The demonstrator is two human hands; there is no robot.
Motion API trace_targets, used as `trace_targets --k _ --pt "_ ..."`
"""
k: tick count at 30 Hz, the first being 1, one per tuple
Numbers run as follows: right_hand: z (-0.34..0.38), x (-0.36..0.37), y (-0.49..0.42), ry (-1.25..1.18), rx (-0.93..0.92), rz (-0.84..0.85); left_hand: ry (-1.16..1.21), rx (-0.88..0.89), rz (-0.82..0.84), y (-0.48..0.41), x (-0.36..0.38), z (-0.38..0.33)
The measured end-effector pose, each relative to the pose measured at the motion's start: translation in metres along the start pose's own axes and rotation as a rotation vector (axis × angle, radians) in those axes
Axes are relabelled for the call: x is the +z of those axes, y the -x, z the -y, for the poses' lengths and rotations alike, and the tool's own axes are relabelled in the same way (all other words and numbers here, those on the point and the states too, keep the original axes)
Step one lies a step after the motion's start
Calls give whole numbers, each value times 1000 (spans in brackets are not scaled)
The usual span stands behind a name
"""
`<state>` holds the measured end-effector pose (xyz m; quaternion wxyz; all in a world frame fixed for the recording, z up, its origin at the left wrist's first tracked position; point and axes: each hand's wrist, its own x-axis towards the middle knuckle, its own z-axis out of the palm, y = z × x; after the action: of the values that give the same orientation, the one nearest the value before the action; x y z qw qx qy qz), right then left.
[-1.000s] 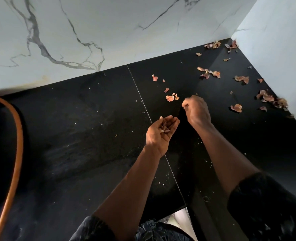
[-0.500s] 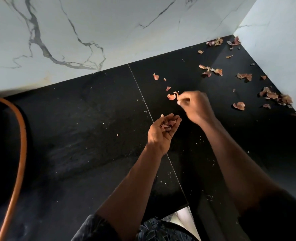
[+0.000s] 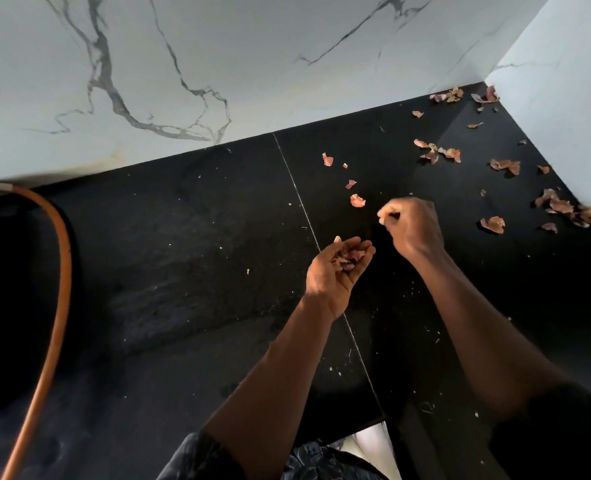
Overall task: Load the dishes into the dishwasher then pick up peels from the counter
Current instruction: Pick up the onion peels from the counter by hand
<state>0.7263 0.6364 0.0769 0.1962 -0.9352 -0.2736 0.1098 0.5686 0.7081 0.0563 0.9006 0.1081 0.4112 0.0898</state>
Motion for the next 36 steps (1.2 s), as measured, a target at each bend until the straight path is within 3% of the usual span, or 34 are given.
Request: trace_targets --k 2,5,8,11,14,19,21,27,32,36 --pt "13 -7 23 -84 -64 45 -2 4 -6 0 1 1" --pt "35 -15 54 -56 -241 265 -15 20 -13 -2 1 2" --pt "43 -24 47 -116 -181 352 4 29 -11 -3 0 2" --pt "43 -31 17 -191 -85 295 20 21 3 -1 1 1" --pt "37 -17 -16 -127 -45 124 13 4 17 0 0 0" --pt "30 23 -25 175 -292 97 -39 1 40 -1 -4 2" --pt "27 27 -19 220 -302 68 -32 12 33 -1 -4 0" --pt "32 -7 11 -118 -174 18 -13 29 6 -6 0 -10" --pt "46 -24 40 -163 -314 225 -62 18 -48 -20 8 -13" --pt "44 -17 -6 -203 -212 46 -105 -11 -9 -17 11 -15"
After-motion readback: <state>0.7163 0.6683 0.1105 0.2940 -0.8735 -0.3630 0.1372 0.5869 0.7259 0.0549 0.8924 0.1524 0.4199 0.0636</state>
